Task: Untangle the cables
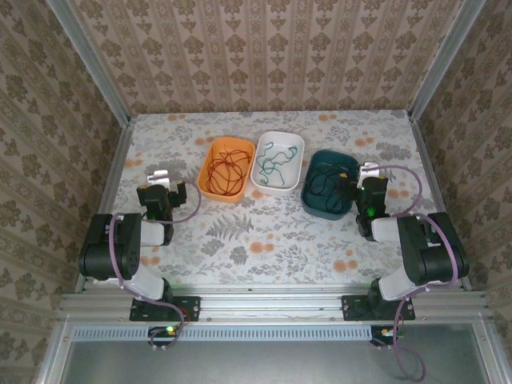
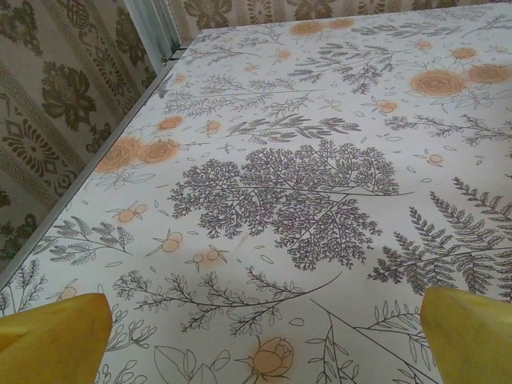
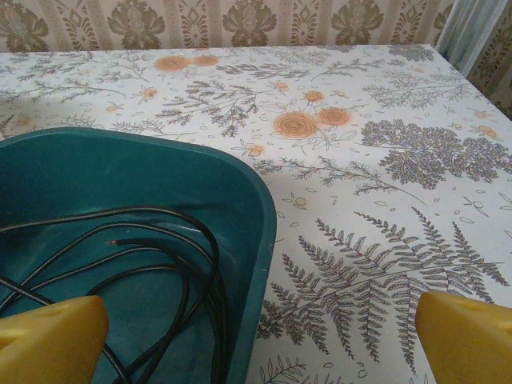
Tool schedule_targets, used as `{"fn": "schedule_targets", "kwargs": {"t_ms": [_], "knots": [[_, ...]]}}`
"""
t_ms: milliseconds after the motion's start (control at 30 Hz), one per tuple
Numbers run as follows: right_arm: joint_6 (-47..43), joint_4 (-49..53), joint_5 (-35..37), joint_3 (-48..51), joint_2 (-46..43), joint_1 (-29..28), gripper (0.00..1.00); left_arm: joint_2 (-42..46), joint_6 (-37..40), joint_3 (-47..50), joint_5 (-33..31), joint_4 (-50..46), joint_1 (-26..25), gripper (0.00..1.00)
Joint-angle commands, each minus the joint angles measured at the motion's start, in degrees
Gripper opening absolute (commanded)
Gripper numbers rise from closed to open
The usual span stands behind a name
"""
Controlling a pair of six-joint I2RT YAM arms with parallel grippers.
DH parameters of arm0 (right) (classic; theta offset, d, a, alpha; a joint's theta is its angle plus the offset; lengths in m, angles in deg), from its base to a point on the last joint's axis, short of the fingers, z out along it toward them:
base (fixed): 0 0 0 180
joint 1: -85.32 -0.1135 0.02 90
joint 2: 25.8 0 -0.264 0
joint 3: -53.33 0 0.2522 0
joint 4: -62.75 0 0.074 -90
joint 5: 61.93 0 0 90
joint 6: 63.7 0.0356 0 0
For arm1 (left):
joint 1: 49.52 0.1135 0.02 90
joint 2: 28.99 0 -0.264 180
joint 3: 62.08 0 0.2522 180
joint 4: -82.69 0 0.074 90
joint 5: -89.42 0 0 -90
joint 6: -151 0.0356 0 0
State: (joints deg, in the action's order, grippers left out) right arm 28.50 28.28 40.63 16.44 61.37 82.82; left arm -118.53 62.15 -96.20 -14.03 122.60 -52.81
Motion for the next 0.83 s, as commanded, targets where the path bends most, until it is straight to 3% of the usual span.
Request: {"fn": "schedule_targets", "kwargs": {"t_ms": [0,800], "knots": [[0.97,-1.58,-0.96,0.28,0.49,0.22,1.0,0.06,1.02,-1.03,1.11,1.8,0.39,1.0],[1.05,-1.25,-4.44,0.13,0.28,1.36,1.0,0.02,1.05,-0.92,1.45,1.99,0.56,1.0]]}}
